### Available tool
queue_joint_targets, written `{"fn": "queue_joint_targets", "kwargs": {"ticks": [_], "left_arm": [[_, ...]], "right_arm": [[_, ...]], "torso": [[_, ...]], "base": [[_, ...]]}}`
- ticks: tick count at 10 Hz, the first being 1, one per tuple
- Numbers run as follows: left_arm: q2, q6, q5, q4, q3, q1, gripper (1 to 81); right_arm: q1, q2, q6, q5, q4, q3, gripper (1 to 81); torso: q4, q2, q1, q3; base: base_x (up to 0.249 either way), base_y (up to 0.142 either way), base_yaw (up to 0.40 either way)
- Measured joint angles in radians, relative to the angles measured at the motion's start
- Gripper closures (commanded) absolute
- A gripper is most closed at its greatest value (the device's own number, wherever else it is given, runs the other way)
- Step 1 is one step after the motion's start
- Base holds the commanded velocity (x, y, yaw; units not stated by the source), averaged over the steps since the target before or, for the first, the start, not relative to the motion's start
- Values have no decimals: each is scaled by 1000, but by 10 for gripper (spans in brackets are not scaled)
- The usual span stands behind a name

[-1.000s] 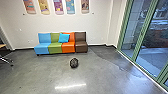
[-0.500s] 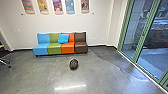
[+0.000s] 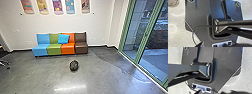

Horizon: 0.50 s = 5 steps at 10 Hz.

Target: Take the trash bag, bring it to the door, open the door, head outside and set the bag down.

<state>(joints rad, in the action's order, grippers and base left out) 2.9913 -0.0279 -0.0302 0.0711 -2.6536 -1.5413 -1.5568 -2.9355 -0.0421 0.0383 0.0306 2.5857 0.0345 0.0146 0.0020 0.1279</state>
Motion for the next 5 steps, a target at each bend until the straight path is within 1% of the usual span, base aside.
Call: {"fn": "queue_joint_targets", "kwargs": {"ticks": [5], "left_arm": [[-1,0,0,0,0,0,10]], "right_arm": [[0,-2,0,-1,0,0,10]], "torso": [[0,0,0,0]], "base": [[136,70,0]]}}
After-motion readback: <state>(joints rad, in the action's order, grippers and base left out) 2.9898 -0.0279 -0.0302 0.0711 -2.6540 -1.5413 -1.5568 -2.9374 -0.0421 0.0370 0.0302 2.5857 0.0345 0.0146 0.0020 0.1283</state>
